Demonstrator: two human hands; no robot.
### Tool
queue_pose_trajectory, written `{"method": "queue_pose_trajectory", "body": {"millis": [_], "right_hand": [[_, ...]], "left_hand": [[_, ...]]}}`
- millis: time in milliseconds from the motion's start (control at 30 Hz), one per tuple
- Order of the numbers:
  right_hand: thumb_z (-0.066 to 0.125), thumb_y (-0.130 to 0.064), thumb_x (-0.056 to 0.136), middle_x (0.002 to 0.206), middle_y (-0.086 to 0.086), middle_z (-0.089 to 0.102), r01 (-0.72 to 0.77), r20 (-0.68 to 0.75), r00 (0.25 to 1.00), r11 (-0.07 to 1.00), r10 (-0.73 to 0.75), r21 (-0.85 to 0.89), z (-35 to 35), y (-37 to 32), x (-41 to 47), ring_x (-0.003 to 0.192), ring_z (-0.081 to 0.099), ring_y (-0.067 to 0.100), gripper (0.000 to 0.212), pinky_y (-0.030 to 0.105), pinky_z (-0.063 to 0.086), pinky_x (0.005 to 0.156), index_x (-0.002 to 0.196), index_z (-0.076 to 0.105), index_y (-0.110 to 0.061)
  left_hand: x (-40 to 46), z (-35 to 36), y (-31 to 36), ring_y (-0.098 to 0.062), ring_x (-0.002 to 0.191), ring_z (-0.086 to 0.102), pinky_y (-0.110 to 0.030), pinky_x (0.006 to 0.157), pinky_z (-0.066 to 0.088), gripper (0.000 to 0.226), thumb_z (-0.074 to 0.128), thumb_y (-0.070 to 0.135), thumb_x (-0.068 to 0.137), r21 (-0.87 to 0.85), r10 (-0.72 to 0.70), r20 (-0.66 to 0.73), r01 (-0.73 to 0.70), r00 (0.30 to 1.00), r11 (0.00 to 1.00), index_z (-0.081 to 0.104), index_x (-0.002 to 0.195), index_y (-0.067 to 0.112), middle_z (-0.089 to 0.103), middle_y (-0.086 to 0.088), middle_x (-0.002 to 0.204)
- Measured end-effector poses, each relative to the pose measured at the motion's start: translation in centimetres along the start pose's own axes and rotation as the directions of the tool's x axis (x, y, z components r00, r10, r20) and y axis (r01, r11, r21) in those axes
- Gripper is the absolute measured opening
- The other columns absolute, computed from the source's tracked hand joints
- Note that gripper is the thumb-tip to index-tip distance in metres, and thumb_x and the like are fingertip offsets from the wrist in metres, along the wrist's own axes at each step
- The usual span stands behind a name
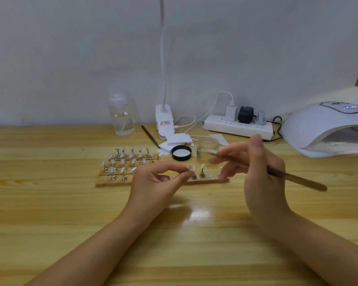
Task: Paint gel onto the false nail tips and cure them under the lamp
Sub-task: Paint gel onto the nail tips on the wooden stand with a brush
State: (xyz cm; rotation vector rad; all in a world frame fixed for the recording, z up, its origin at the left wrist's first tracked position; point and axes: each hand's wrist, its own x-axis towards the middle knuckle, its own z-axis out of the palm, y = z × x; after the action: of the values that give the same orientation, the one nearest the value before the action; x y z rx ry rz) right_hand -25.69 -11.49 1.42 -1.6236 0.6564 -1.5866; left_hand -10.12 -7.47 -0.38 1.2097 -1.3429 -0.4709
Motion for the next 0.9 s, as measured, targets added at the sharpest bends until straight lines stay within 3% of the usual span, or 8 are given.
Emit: {"method": "queue_pose_trajectory", "body": {"millis": [100,167,267,300,433,567,700,900], "right_hand": [[0.023,-0.058,0.087,0.059,0.001,0.069,-0.067,-0.034,0.997,0.998,0.067,0.009,-0.3,0.0,0.2,0.041,0.059,0.015,0.054,0.017,0.046,0.044,0.078,0.065,-0.024],[0.029,-0.059,0.089,0.061,-0.002,0.068,-0.035,0.006,0.999,0.998,0.036,-0.046,-0.4,0.2,0.1,0.046,0.061,0.012,0.052,0.016,0.047,0.047,0.077,0.064,-0.023],[0.048,-0.043,0.086,0.076,-0.004,0.068,0.118,0.169,0.982,0.97,-0.083,-0.213,-0.3,0.9,-0.1,0.069,0.064,0.007,0.023,0.018,0.05,0.06,0.083,0.062,-0.024],[0.054,-0.04,0.081,0.083,-0.004,0.068,0.169,0.225,0.968,0.952,-0.111,-0.256,-0.3,1.0,-0.1,0.077,0.064,0.006,0.016,0.02,0.051,0.066,0.086,0.06,-0.027],[0.065,-0.038,0.072,0.099,-0.004,0.066,0.3,0.366,0.914,0.9,-0.175,-0.318,0.0,1.5,-0.3,0.096,0.062,0.006,0.031,0.021,0.048,0.085,0.099,0.052,-0.03],[0.071,-0.029,0.074,0.096,-0.004,0.065,0.329,0.375,0.905,0.891,-0.202,-0.314,0.0,1.9,-0.4,0.094,0.06,0.003,0.03,0.018,0.047,0.084,0.098,0.052,-0.026],[0.071,-0.017,0.075,0.091,-0.003,0.065,0.335,0.36,0.908,0.887,-0.214,-0.318,-0.1,2.2,-0.4,0.09,0.06,0.003,0.023,0.012,0.044,0.082,0.093,0.057,-0.019],[0.072,-0.023,0.076,0.089,-0.008,0.066,0.26,0.272,0.945,0.922,-0.181,-0.287,-0.4,2.1,0.0,0.088,0.062,0.001,0.021,0.016,0.047,0.081,0.091,0.057,-0.024]], "left_hand": [[0.0,0.1,0.2,-0.048,0.06,0.056,-0.053,0.056,0.049,0.012,0.069,0.027,0.065,-0.042,0.049,0.028,-0.047,0.998,0.998,0.072,0.076,0.029,0.072,0.013,0.078],[0.0,0.1,0.0,-0.042,0.051,0.051,-0.043,0.047,0.046,0.011,0.068,0.026,0.067,-0.049,0.087,0.07,-0.084,0.994,0.995,0.072,0.077,0.028,0.071,0.014,0.081],[0.1,0.0,-0.3,-0.005,0.036,0.028,-0.013,0.04,0.026,0.01,0.067,0.026,0.067,-0.048,0.112,0.117,-0.107,0.987,0.993,0.072,0.076,0.027,0.067,0.019,0.081],[0.1,0.0,-0.4,-0.003,0.036,0.026,-0.01,0.041,0.024,0.01,0.067,0.027,0.067,-0.053,0.117,0.132,-0.111,0.984,0.992,0.071,0.077,0.028,0.067,0.018,0.081],[0.2,0.0,-0.7,-0.003,0.038,0.026,-0.011,0.041,0.024,0.009,0.068,0.024,0.067,-0.082,0.124,0.137,-0.114,0.983,0.99,0.071,0.075,0.028,0.067,0.014,0.078],[0.3,0.1,-0.8,-0.013,0.042,0.029,-0.014,0.041,0.024,0.01,0.068,0.023,0.068,-0.077,0.144,0.134,-0.135,0.98,0.988,0.072,0.075,0.028,0.069,0.013,0.078],[0.1,0.0,-0.7,-0.003,0.042,0.03,-0.015,0.042,0.026,0.01,0.067,0.027,0.068,-0.077,0.168,0.155,-0.158,0.973,0.984,0.07,0.076,0.03,0.069,0.016,0.078],[-0.1,0.0,-0.5,-0.002,0.038,0.026,-0.012,0.04,0.023,0.025,0.069,0.033,0.067,-0.033,0.074,0.144,-0.07,0.987,0.997,0.072,0.09,0.025,0.069,0.012,0.088]]}}
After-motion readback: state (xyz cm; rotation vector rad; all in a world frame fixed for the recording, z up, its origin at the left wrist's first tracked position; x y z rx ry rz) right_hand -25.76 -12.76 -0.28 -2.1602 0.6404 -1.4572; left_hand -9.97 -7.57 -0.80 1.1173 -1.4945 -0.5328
